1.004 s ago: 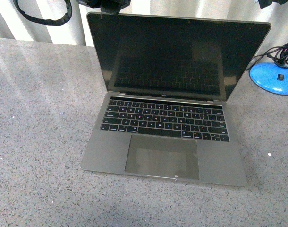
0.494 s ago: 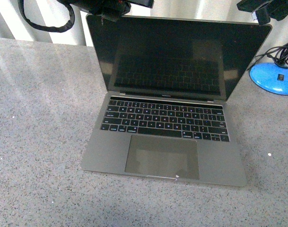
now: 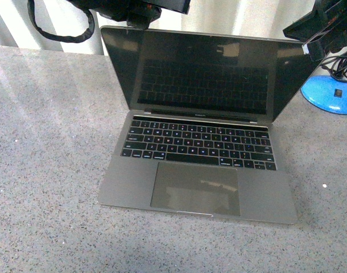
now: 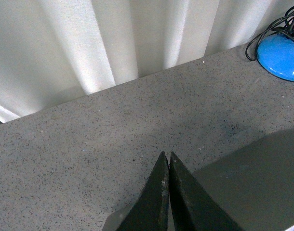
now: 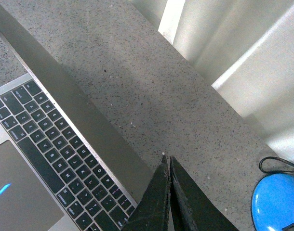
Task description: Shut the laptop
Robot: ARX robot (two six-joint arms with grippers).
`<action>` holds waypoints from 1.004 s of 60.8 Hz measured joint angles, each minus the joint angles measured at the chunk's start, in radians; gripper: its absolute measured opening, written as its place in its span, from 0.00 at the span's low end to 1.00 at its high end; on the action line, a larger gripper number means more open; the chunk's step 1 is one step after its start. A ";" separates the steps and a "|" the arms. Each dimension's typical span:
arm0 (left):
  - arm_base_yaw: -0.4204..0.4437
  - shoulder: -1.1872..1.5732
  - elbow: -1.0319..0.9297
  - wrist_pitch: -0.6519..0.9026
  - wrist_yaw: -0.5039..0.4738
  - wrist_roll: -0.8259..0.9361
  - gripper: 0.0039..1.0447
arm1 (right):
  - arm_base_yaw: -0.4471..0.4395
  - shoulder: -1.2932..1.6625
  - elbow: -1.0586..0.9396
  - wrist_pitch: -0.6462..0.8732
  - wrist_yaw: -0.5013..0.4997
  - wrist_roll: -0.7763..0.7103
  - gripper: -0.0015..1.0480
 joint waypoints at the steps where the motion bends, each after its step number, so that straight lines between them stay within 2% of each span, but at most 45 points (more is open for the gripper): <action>1: 0.000 0.000 -0.002 0.001 0.000 -0.001 0.03 | 0.000 -0.001 -0.002 0.000 0.000 0.000 0.01; 61: -0.027 -0.064 -0.218 0.141 -0.032 -0.136 0.03 | 0.015 -0.009 -0.057 0.008 0.007 0.000 0.01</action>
